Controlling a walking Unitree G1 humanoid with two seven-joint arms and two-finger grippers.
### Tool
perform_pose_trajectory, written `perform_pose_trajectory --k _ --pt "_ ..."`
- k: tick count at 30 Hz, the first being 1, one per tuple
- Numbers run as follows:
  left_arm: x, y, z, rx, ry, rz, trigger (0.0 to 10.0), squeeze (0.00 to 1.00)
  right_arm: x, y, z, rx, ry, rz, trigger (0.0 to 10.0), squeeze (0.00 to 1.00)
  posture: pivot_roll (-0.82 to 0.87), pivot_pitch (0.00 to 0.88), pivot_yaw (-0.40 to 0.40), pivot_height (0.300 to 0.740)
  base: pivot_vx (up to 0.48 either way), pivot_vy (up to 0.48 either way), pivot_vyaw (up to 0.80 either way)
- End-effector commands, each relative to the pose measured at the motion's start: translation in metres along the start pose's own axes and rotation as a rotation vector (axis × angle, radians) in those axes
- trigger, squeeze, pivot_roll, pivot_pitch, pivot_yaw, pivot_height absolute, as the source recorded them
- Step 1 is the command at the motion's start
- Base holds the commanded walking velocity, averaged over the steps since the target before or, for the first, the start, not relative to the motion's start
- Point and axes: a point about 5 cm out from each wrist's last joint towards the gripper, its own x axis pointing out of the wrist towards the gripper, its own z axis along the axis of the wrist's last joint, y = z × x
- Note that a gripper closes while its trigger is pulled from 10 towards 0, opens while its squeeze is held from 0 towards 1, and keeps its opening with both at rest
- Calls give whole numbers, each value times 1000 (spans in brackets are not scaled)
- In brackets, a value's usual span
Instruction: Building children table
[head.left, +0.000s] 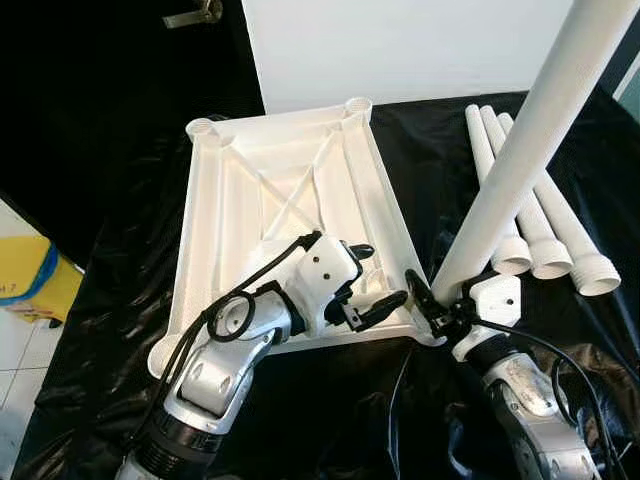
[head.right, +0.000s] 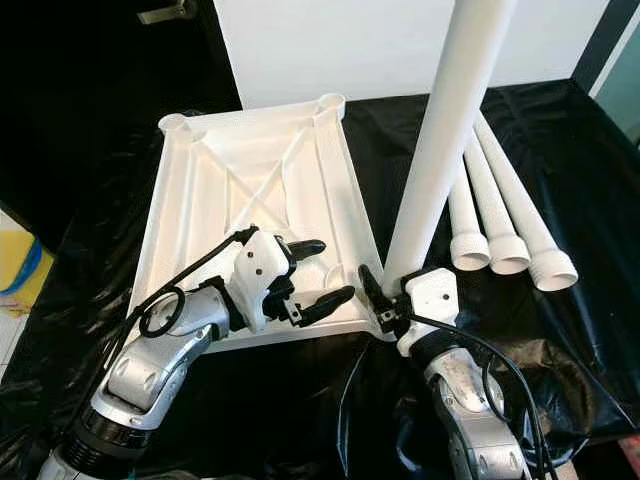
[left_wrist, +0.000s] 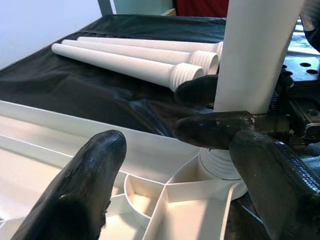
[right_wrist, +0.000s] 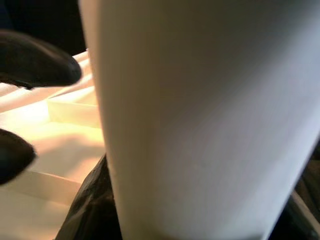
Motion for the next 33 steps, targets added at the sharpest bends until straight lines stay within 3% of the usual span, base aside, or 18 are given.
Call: perform_pose_trajectory --k 1,18,33 --pt "-1 -2 -4 -15 1 -1 10000 0 -17 4 -39 41 224 3 10000 0 -220 183 110 740 0 0 0" --pt "7 0 -5 -26 -16 -13 10000 0 -16 7 -33 12 211 26 10000 0 -272 179 121 740 0 0 0" --pt "3 5 -5 -25 -4 -15 10000 0 -11 13 -25 42 160 39 10000 0 -214 176 133 740 0 0 0"
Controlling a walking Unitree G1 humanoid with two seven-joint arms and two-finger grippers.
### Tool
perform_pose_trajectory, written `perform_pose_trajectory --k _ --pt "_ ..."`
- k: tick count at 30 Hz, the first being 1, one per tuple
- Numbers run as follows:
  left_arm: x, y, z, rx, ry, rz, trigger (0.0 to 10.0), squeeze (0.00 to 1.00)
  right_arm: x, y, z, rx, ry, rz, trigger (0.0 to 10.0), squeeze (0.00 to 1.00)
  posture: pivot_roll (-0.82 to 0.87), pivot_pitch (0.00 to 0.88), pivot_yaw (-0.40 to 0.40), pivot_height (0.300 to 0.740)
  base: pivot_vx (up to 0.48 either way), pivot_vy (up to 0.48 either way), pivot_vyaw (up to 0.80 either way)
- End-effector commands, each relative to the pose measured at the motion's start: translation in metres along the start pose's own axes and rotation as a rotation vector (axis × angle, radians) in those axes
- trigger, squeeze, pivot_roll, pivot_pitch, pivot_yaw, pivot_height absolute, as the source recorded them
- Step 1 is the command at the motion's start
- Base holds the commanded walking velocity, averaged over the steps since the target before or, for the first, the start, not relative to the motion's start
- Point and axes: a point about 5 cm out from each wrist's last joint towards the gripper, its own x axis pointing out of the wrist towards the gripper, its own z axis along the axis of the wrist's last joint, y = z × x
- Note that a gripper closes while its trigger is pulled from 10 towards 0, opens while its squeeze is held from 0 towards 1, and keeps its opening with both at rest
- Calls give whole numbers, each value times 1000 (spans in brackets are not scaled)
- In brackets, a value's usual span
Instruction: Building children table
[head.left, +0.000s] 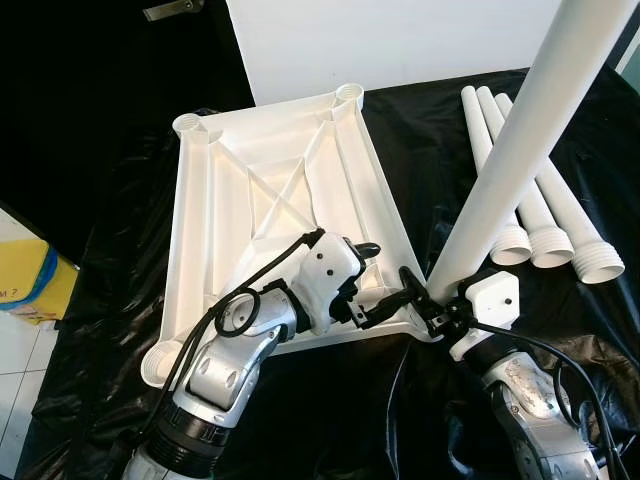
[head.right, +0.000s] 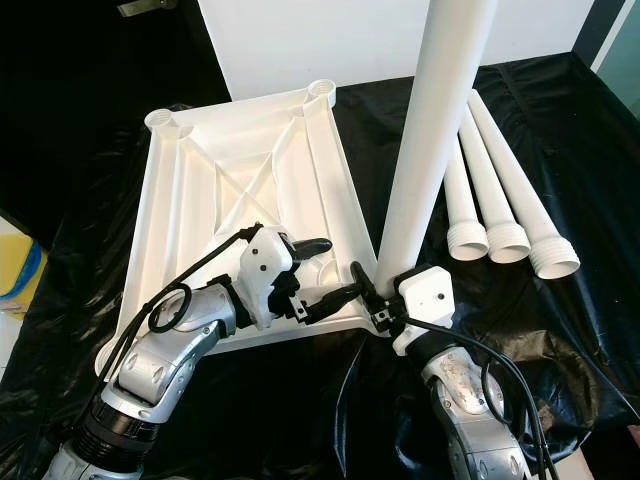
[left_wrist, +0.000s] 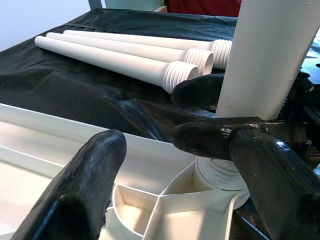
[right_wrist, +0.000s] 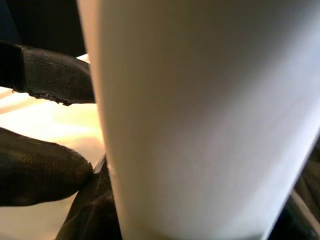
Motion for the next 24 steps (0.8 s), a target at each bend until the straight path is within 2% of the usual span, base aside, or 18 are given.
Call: perform_pose_trajectory --k 1,9,11,17,24 --pt "-4 2 -3 -1 21 -3 10000 0 -12 6 -34 71 188 3 10000 0 -214 176 133 740 0 0 0" --pt "-6 4 -1 24 33 -3 10000 0 -4 7 -32 94 148 -13 10000 0 -143 164 136 740 0 0 0" --pt "-8 5 -1 31 38 14 10000 0 -2 7 -33 107 137 -9 10000 0 -100 138 106 740 0 0 0" --pt "-10 7 -1 33 40 42 10000 0 3 4 -31 104 124 16 10000 0 -86 128 88 740 0 0 0" --pt "-14 9 -2 40 42 80 10000 0 15 -8 -20 80 82 46 10000 0 -62 101 54 740 0 0 0"
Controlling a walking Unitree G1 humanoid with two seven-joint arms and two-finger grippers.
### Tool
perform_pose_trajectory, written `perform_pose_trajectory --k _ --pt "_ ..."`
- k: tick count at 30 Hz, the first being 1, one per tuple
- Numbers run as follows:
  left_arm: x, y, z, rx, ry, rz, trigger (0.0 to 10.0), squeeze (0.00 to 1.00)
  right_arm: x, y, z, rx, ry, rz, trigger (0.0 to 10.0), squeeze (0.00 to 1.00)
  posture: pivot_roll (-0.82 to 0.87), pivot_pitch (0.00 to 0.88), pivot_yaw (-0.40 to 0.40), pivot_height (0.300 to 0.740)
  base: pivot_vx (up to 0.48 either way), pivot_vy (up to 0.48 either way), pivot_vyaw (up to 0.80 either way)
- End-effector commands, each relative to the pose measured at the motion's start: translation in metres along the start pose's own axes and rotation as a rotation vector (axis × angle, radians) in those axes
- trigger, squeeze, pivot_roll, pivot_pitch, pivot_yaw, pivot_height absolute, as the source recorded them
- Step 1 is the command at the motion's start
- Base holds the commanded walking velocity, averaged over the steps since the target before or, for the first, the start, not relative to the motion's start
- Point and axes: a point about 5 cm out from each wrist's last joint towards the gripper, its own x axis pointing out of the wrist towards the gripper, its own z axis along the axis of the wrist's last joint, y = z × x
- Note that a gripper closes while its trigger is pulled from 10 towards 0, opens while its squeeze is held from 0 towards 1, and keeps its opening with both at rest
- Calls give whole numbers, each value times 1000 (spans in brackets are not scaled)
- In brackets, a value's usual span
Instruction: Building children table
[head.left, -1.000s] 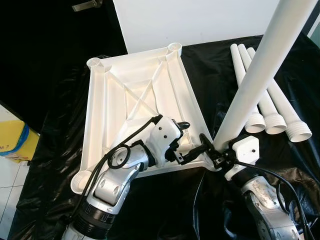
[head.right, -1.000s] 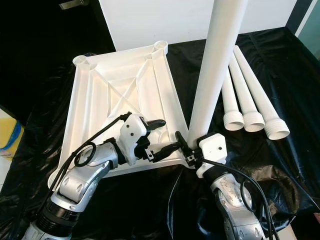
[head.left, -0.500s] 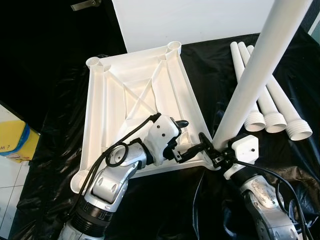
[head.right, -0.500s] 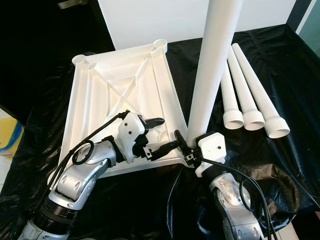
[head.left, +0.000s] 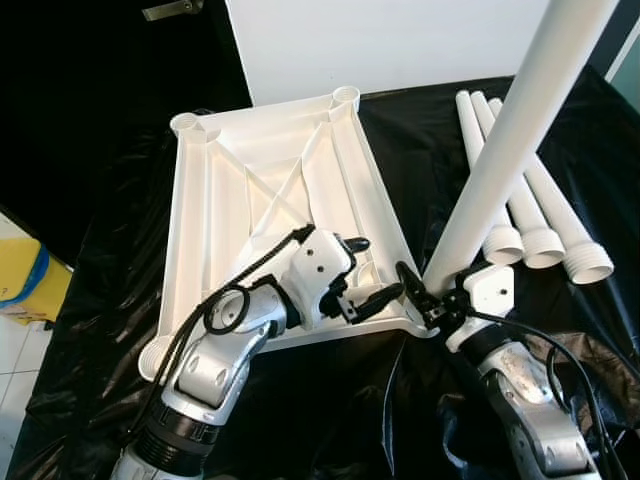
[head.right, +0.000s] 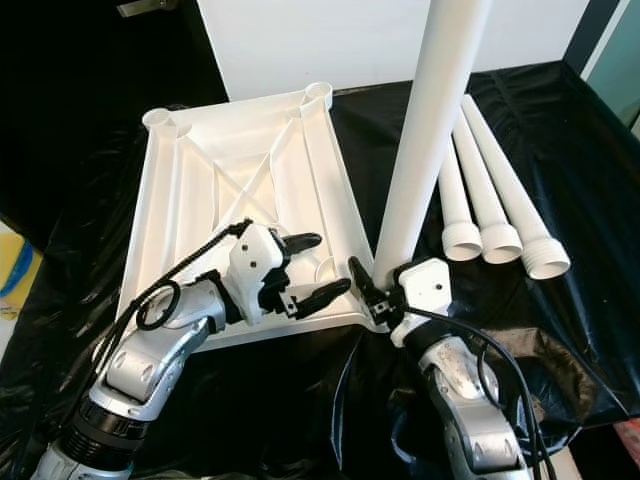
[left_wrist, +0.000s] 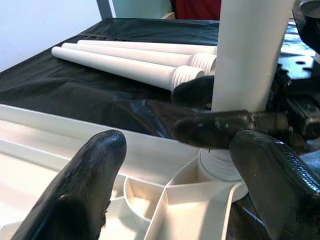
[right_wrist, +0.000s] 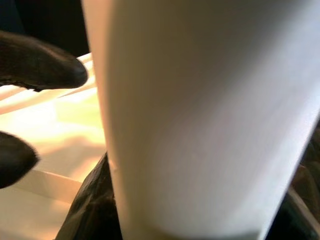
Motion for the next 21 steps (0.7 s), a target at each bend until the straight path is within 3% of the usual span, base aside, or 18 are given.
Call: perform_pose_trajectory --k 1,14,21 --pt "-4 3 -3 3 21 52 10000 0 -2 0 -16 37 86 5 10000 0 -62 101 54 740 0 0 0" --pt "-4 5 -2 10 20 56 10000 0 -1 -1 -16 35 80 24 10000 0 -63 101 60 740 0 0 0" --pt "-4 11 1 17 14 59 10000 0 8 -6 6 34 12 30 10000 0 -64 108 65 740 0 0 0"
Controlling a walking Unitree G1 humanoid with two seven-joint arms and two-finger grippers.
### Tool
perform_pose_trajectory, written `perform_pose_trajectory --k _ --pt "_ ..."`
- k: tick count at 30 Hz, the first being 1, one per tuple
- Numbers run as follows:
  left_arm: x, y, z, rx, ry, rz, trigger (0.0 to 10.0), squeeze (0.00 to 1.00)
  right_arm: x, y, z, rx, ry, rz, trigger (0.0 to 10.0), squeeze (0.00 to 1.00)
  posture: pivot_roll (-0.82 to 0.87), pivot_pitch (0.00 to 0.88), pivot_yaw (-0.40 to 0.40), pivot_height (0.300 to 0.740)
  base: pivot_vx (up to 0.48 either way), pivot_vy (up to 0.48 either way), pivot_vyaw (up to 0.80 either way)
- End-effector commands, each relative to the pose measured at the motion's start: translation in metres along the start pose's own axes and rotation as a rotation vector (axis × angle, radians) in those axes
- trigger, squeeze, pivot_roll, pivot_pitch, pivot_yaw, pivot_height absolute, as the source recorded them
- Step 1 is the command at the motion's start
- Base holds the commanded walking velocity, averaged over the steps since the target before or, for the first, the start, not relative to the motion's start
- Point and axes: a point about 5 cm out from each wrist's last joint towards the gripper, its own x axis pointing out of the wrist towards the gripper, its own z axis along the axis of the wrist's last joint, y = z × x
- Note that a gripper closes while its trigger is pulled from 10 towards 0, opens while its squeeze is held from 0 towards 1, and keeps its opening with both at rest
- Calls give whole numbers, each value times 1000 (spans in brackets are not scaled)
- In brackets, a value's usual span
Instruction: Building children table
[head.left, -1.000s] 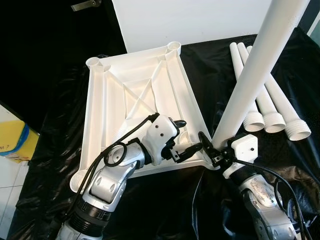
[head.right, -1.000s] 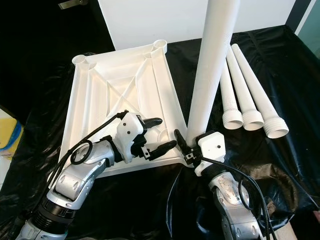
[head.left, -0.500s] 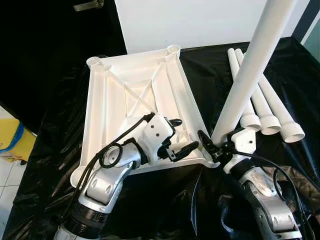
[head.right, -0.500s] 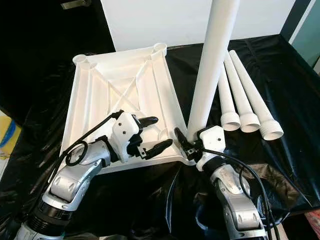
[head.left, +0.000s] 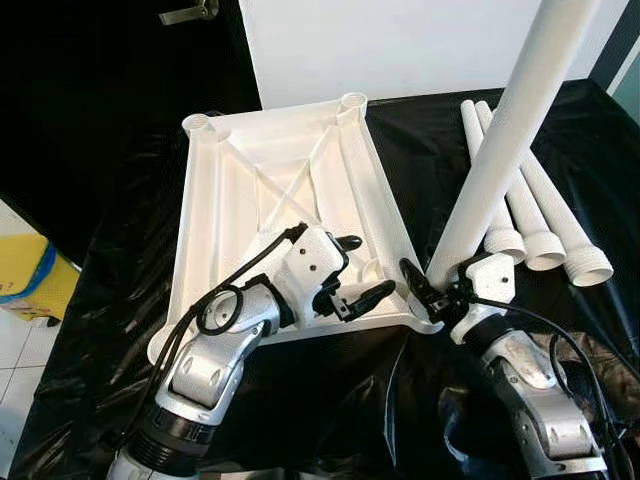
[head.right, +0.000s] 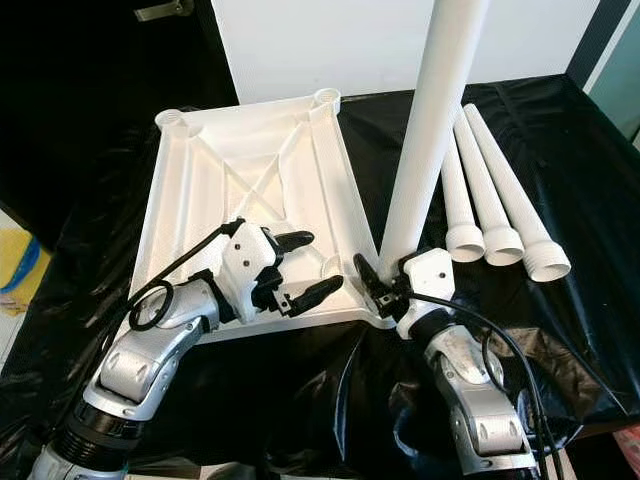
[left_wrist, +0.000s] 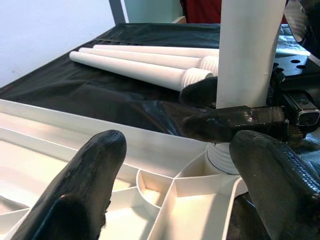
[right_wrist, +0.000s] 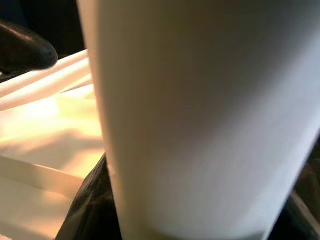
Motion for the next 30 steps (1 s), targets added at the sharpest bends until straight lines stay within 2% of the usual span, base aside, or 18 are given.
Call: perform_pose_trajectory --k 1,14,30 --pt "-2 5 -2 3 18 36 10000 0 4 4 5 25 -12 30 10000 0 -64 108 65 740 0 0 0" --pt "-3 11 0 1 19 41 10000 0 15 -3 39 28 -116 50 10000 0 -67 113 70 740 0 0 0" --pt "-2 10 1 -4 15 27 10000 0 17 -1 40 33 -89 121 10000 0 -53 96 51 740 0 0 0"
